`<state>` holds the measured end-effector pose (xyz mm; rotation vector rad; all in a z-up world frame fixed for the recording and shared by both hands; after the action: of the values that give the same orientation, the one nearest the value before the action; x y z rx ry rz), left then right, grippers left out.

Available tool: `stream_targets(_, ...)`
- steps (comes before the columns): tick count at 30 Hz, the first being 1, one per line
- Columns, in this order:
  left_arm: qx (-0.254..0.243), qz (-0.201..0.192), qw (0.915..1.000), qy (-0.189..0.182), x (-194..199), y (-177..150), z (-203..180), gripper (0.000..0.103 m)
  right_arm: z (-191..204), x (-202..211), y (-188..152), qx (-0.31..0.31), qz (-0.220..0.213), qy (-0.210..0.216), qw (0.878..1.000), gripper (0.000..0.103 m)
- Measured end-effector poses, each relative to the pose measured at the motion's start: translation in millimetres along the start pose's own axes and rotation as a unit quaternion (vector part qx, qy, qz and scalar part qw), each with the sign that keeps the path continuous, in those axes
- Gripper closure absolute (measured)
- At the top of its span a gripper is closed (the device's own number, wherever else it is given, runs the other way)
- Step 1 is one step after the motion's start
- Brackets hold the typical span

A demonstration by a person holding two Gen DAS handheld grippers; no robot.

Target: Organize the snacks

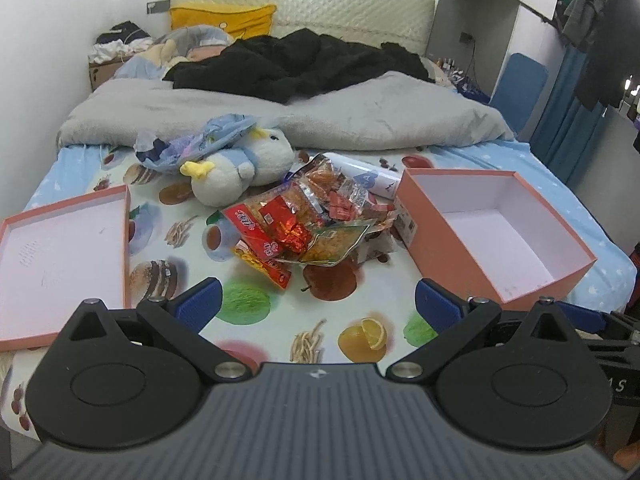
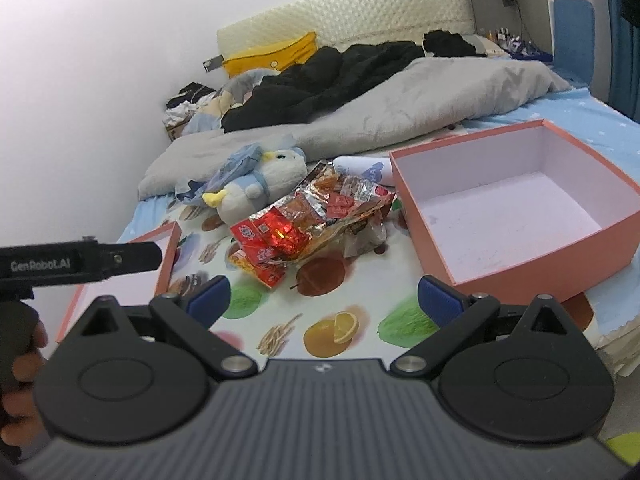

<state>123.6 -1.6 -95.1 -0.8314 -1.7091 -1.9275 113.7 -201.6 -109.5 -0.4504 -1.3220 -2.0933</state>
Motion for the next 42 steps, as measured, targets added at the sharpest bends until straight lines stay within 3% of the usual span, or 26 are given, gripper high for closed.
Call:
stream_targets(6,0.005,0.028,0.9995,-0.012,-36,0,15,0.000,1,-28,3,-0.003,0.008,-0.014,1.000,0.001)
stream_targets(14,0.033,0.054,0.9978,-0.018,-86,-4,42,0.001,-2,-72,8,-0.038,0.039,-0.003,0.998,0.002)
stream_targets(19,0.051,0.068,0.9961,-0.027,-118,-5,59,0.001,4,-102,8,-0.035,0.069,0.005,0.997,0.007)
stream_targets(21,0.060,0.069,0.9953,-0.031,-132,-5,66,0.001,7,-116,9,-0.030,0.078,0.010,0.996,0.014)
stream_targets(26,0.074,0.081,0.9929,-0.046,-171,-10,76,0.006,7,-159,8,-0.040,0.099,0.014,0.994,0.024)
stream_targets(28,0.086,0.088,0.9911,-0.051,-189,-13,80,0.012,7,-174,10,-0.047,0.102,0.012,0.994,0.024)
stream_targets(35,0.117,0.099,0.9864,-0.059,-238,-22,99,0.017,-1,-221,17,-0.076,0.112,0.013,0.991,0.024)
stream_targets(40,0.137,0.104,0.9831,-0.063,-269,-28,115,0.026,-3,-251,19,-0.087,0.124,0.021,0.988,0.024)
stream_targets(42,0.139,0.110,0.9822,-0.061,-281,-31,119,0.032,-3,-262,20,-0.095,0.126,0.024,0.987,0.029)
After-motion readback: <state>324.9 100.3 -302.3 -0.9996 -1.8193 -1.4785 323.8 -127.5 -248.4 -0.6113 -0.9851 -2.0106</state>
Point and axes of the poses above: each gripper's, at about its wrist camera, not at the fingertips, and x roughly against the way its jaws point, z to its left, y to its top, the point moved 4 cm from there along -x, roughly the way its jaws point, and after that the axes turned 14 degrees about -x, right-handed, at the moved point
